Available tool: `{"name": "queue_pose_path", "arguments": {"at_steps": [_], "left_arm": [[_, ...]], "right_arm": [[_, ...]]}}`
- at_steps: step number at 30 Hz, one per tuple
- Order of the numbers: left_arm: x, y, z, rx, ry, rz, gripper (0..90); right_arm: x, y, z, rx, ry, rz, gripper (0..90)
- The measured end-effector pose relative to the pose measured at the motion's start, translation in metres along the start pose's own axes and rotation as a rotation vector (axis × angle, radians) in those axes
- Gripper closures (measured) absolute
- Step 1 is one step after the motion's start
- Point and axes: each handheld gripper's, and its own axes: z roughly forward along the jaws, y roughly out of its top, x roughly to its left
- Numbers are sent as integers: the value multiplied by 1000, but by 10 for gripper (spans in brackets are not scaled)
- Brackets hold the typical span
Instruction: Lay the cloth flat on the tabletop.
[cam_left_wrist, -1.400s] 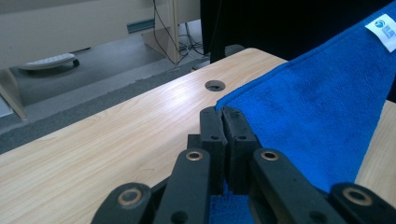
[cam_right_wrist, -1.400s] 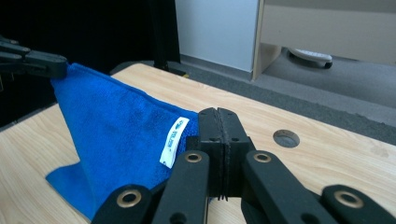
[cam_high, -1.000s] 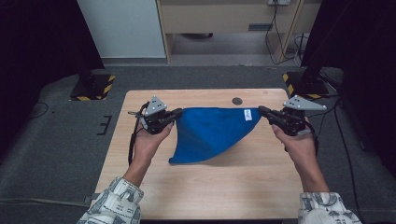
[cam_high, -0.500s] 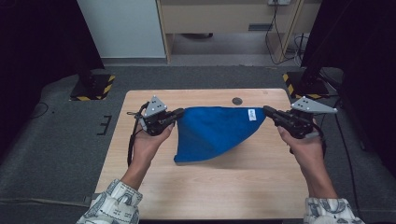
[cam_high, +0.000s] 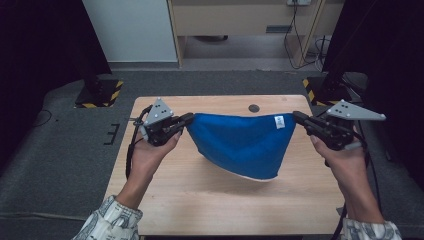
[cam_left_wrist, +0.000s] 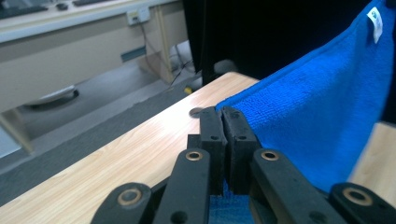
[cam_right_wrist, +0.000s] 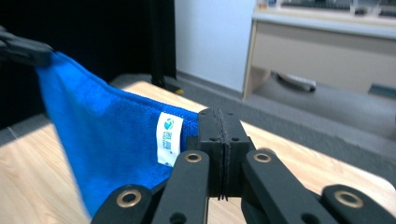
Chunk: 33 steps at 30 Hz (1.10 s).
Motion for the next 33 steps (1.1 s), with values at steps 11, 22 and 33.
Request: {"name": "queue_pose_path", "arguments": {"at_steps": [11, 22, 33], "left_arm": [[36, -20, 84, 144, 69, -78, 867], [68, -55, 143, 222, 112, -149, 864], [93, -72, 185, 253, 174, -155, 703]], "right_arm": [[-41, -26, 91, 152, -35, 47, 898], [-63, -60, 165, 257, -71, 98, 899], [-87, -90, 215, 289, -130, 170, 698]]}}
